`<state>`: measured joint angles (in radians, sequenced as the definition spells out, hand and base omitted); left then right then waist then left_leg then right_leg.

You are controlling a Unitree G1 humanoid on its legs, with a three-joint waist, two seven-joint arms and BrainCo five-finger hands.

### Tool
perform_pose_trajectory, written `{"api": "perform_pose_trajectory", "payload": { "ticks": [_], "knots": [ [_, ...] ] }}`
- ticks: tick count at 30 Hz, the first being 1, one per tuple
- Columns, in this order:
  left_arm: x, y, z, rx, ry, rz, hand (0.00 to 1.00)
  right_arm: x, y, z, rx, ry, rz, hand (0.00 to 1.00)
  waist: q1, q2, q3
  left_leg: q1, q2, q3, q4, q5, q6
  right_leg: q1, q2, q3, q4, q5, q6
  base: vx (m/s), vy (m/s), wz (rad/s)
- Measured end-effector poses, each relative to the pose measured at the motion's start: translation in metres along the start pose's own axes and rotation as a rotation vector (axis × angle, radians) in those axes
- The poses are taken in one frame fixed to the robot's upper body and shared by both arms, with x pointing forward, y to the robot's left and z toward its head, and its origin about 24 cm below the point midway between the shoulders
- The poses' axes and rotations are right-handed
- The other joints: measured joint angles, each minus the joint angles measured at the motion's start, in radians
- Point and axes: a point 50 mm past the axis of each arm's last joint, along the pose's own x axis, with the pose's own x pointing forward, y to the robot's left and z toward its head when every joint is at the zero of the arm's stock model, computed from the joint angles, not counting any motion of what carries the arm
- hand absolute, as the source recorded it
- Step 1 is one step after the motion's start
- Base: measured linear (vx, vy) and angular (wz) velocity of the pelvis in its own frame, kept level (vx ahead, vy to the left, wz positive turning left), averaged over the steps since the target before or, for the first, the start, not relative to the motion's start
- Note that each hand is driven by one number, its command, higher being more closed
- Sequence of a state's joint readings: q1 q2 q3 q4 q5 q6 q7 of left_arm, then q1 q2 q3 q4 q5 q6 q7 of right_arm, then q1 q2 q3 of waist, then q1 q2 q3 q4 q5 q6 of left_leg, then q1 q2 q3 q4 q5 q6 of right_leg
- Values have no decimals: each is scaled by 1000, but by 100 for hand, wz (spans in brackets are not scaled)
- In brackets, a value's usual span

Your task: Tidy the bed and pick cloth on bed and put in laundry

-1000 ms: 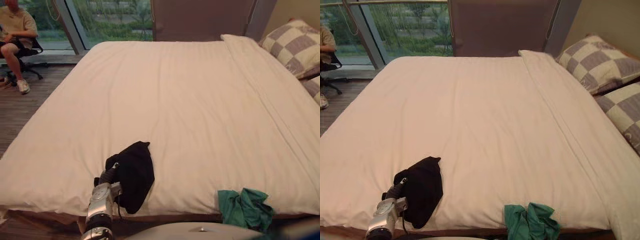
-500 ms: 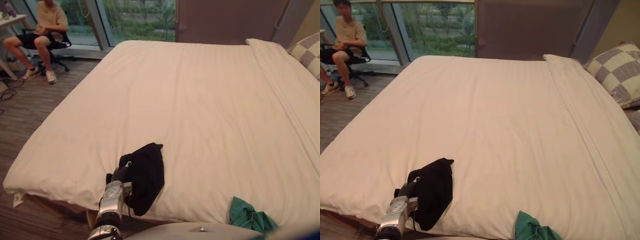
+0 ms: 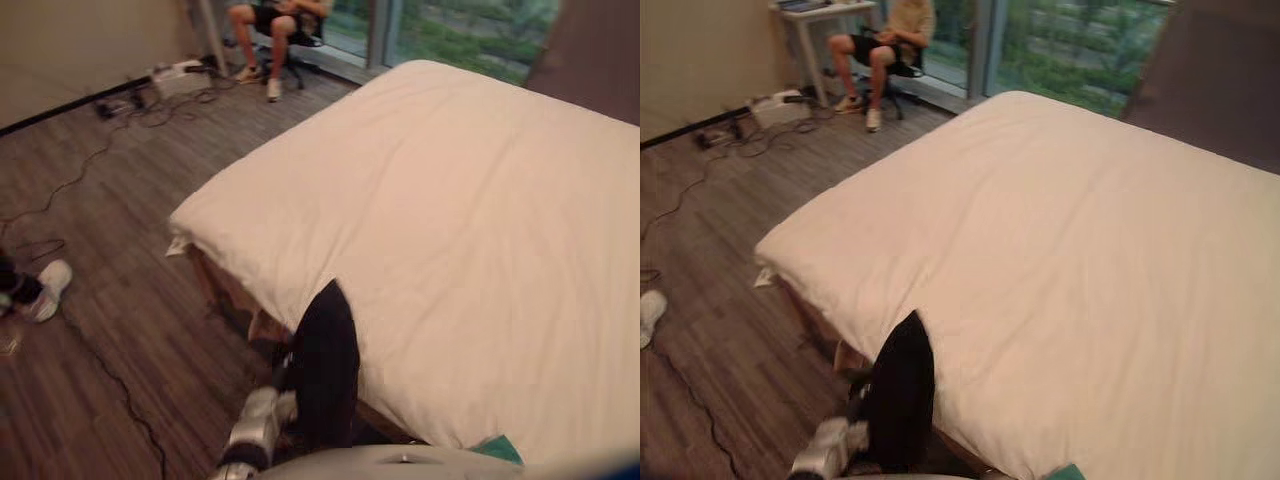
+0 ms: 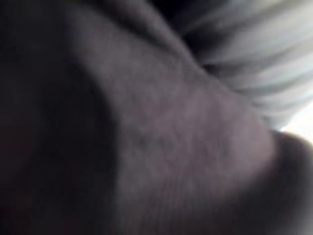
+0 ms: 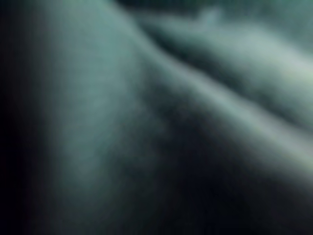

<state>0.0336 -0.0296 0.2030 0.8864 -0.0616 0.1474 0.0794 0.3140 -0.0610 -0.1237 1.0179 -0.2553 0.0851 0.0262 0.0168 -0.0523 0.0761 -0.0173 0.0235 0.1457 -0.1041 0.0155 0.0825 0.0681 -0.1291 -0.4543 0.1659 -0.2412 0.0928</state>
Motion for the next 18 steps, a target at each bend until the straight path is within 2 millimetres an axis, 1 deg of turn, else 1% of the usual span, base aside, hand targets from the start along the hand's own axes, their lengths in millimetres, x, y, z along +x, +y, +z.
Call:
{"api": "perform_pose_trajectory", "payload": {
  "ticks": [1,2,3,4,5,6,7,8,9,10,11,12,13,14,16,17,18],
  "knots": [
    [0,0,0,-9,0,5,100,0,2,-2,6,10,8,100,2,-8,4,-3,0,48,12,-4,27,19,-21,-54,-28,13,9,42,126,213],
    [0,0,2,-9,-16,8,100,-1,2,-8,50,29,16,100,2,-1,6,-29,16,182,70,-10,59,53,-53,-168,-24,33,-1,79,171,224],
    [-1,-1,0,-15,-20,7,100,-3,1,-19,99,58,20,100,-1,12,11,-40,45,279,122,5,81,84,-64,-216,25,20,-4,97,172,220],
    [-1,-2,-1,-18,-21,5,100,-4,1,-24,113,72,25,100,0,19,11,-42,48,284,140,15,76,95,-71,-210,50,18,-5,109,134,187],
    [-2,-1,-3,-30,-23,10,100,-5,2,-29,148,87,34,100,5,20,2,-29,26,242,120,7,64,107,-89,-177,86,22,-12,130,144,138],
    [-2,5,-5,-33,-24,28,100,-6,4,-30,180,90,38,100,2,18,-2,-14,6,236,94,3,57,117,-106,-159,105,25,-17,120,153,120],
    [-2,8,-6,-30,-22,34,100,-6,5,-30,191,91,40,100,1,18,-3,-13,-2,245,91,-3,46,119,-116,-157,112,25,-17,105,149,103],
    [-2,9,-6,-17,-26,39,100,-6,5,-30,217,90,41,100,-1,6,-9,-15,-8,293,95,-21,21,130,-136,-162,119,29,-16,82,109,67],
    [-2,10,-6,-12,-27,40,100,-6,5,-30,222,91,41,100,-2,5,-9,-15,-7,304,98,-25,15,133,-140,-164,120,30,-15,127,137,110],
    [-2,8,-6,2,-30,34,100,-6,3,-31,235,90,34,100,-6,5,-9,-14,1,397,138,-75,5,161,-161,-166,122,54,-8,167,114,121],
    [-3,8,-6,12,-37,23,100,-7,0,-32,240,87,24,100,-8,10,-10,1,5,426,158,-80,6,189,-170,-165,130,73,2,201,96,136],
    [-3,8,-8,16,-37,21,100,-7,0,-32,242,87,22,100,-6,12,-10,9,-3,407,156,-51,5,197,-175,-163,138,75,4,232,47,107],
    [-4,12,-10,36,-39,18,100,-7,-1,-30,248,84,19,100,-3,15,-11,30,-33,371,126,-39,14,216,-183,-156,135,57,19,183,19,86],
    [-4,15,-13,43,-31,18,100,-5,-3,-24,254,68,17,100,-4,16,-19,51,-52,345,90,-28,18,227,-176,-155,124,50,29,140,7,74],
    [-5,18,-17,84,-20,12,100,-4,-6,-19,257,53,12,100,-9,22,-23,77,-70,299,43,-7,17,223,-151,-158,113,50,30,63,-28,73],
    [-4,18,-20,123,-7,2,100,-4,-9,-18,265,51,3,100,-13,25,-22,94,-84,263,16,6,15,218,-149,-164,122,48,27,73,-69,101],
    [-4,18,-22,159,5,-16,100,-4,-11,-17,271,49,-1,100,-24,28,-21,108,-95,229,1,12,15,220,-156,-163,165,52,25,56,-75,90]
  ]
}}
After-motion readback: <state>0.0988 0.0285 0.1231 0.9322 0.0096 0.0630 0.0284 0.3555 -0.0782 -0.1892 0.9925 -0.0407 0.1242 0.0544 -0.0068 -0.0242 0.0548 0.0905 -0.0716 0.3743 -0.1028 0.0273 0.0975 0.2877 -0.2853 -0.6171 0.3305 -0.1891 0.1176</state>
